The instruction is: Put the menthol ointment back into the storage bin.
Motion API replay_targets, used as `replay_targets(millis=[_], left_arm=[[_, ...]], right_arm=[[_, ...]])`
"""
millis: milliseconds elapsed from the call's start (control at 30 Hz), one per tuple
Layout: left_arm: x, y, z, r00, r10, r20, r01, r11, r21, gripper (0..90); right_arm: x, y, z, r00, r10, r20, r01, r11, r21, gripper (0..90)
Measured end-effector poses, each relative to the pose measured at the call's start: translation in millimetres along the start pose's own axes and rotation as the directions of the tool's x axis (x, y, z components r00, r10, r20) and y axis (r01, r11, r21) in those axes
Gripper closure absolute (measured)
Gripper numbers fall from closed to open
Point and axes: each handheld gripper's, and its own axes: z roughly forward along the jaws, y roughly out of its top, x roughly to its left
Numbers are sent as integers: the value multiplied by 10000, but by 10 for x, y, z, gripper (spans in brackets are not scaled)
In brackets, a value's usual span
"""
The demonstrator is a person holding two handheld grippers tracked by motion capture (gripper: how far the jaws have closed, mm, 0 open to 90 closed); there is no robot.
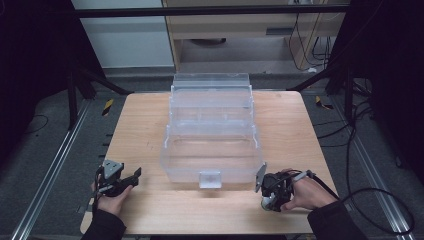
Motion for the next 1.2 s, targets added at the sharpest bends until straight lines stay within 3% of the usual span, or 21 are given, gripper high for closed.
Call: replay_targets(millis=[167, 667, 1000, 1200], left_arm=[[0, 0, 0, 10000, -6, 0, 6, 10000, 1, 300], [-1, 0, 2, 10000, 3, -8, -3, 10000, 6, 300], [-7, -1, 4, 10000, 30, 4, -30, 10000, 32, 301], [-8, -1, 5, 10000, 43, 9, -43, 10000, 33, 301]], right_arm=[[-7, 13, 28, 10000, -54, -29, 55, 9997, 239, 467], [-26, 14, 15, 9998, 53, -190, -47, 9996, 281, 502], [-37, -17, -164, 9998, 216, -56, -215, 9997, 86, 502], [-78, 21, -368, 9995, 290, 117, -289, 9995, -114, 503]])
